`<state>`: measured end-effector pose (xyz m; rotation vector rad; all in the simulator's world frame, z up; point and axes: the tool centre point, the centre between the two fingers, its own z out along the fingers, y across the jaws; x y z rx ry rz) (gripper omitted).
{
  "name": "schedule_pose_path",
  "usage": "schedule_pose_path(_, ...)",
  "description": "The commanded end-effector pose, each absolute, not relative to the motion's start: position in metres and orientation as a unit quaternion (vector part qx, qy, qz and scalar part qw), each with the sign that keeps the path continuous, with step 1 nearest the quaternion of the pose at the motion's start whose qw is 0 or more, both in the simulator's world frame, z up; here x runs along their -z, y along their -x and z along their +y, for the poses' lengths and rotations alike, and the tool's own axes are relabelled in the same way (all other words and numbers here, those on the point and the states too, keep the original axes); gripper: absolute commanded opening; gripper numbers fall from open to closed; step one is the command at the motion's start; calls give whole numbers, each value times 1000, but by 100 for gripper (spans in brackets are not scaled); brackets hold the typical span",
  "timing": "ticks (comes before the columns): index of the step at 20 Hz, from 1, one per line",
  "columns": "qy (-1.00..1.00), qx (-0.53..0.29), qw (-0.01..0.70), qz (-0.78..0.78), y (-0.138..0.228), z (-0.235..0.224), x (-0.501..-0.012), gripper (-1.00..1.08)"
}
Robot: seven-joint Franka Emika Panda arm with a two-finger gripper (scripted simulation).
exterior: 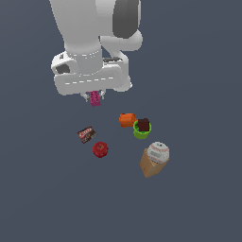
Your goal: Pick up a designated object from a clutter of objects.
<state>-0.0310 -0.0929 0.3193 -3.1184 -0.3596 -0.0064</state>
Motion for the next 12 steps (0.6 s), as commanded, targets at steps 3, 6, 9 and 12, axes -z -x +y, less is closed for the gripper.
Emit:
schedule_pose_path(3, 993, 1, 1, -115, 36, -115, -359, -100)
schedule_pose_path(6, 993, 1, 1, -115, 37, -126, -379, -100)
schedule_pose_path(9, 993, 0, 0, -115, 38, -135, -395, -100)
schedule_pose_path(12, 993, 0, 0, -115, 38, -141, -406, -100)
